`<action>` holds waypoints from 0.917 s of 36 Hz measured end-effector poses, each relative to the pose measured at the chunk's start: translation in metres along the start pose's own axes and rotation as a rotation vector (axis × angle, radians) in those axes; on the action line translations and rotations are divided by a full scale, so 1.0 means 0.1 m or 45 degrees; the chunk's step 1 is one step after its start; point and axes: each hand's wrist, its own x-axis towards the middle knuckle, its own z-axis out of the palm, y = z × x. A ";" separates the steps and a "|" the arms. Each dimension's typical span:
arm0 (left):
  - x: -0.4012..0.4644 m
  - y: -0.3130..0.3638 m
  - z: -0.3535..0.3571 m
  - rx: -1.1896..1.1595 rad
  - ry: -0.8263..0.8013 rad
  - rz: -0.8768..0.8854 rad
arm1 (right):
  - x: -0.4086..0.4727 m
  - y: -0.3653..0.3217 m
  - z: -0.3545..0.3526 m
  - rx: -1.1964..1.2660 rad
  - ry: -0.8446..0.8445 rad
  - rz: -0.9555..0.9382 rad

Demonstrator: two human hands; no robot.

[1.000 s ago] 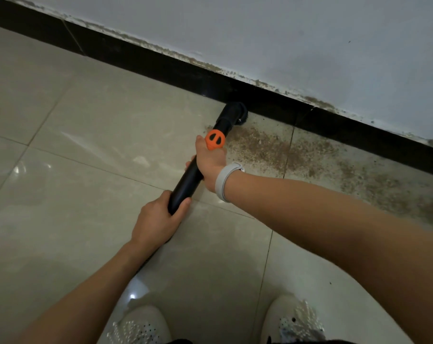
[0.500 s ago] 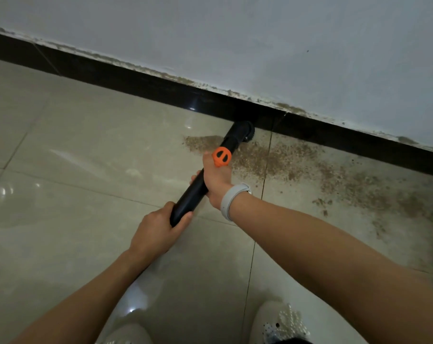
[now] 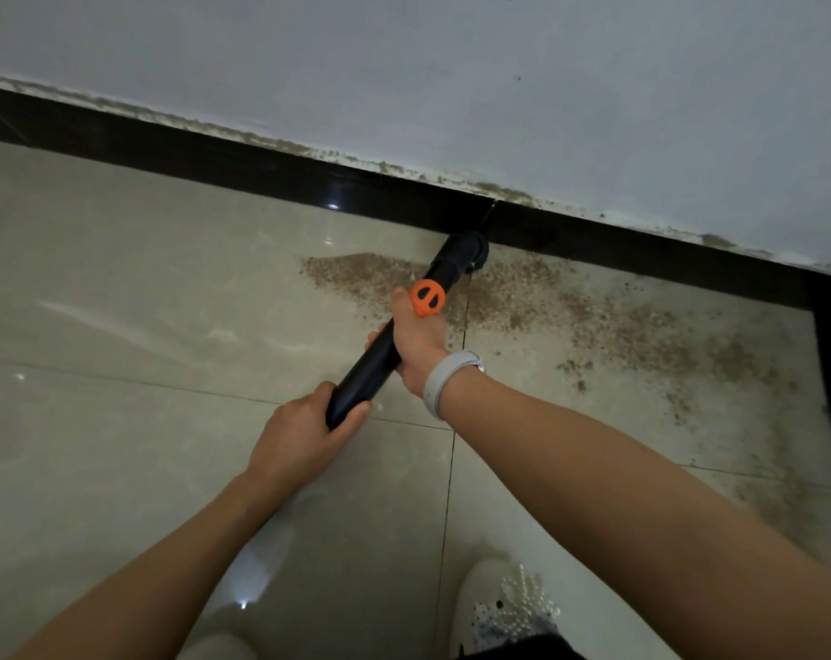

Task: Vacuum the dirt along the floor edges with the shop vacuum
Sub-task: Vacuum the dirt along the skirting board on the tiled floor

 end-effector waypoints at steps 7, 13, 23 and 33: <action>-0.08 0.01 -0.02 0.017 0.005 0.021 | -0.02 0.02 -0.06 0.037 -0.042 0.042; -0.30 -0.16 -0.04 0.014 -0.004 -0.003 | -0.10 0.25 -0.03 0.035 -0.078 0.112; -0.23 -0.29 -0.23 -0.039 0.086 0.021 | -0.09 -0.06 0.11 0.228 -0.109 0.072; -0.23 -0.26 -0.46 0.056 0.289 -0.119 | -0.23 0.08 0.71 0.000 -0.229 0.056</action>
